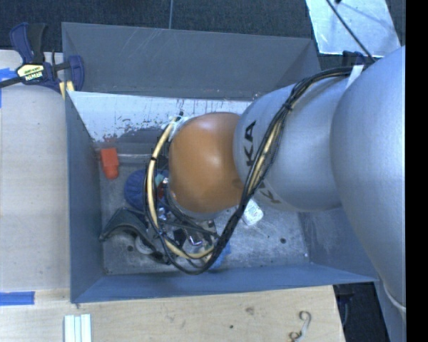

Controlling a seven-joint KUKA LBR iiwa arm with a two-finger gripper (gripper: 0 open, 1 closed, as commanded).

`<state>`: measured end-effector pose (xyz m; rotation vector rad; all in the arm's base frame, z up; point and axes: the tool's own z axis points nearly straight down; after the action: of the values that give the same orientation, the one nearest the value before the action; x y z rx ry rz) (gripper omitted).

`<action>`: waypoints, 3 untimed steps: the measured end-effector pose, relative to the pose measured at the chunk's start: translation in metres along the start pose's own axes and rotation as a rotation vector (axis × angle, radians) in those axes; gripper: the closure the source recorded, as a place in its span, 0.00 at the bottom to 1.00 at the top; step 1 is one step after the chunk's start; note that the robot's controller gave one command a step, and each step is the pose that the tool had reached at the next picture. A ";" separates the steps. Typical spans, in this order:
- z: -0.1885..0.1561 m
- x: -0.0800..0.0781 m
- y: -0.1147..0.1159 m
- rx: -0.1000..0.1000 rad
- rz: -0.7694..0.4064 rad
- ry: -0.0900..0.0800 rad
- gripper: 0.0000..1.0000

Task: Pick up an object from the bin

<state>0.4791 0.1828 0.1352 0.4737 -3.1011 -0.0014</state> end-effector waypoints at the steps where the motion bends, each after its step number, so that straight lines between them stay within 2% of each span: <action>1: -0.003 -0.002 -0.003 0.001 0.005 -0.007 0.00; 2: 0.045 -0.045 -0.012 0.003 -0.083 -0.023 0.00; 3: 0.063 -0.114 -0.081 0.002 -0.651 -0.009 0.00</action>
Offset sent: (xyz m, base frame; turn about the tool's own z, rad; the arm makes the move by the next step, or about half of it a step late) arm 0.0000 0.0000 0.0000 0.0000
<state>0.6114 0.1399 0.0720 1.4452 -2.7948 -0.0029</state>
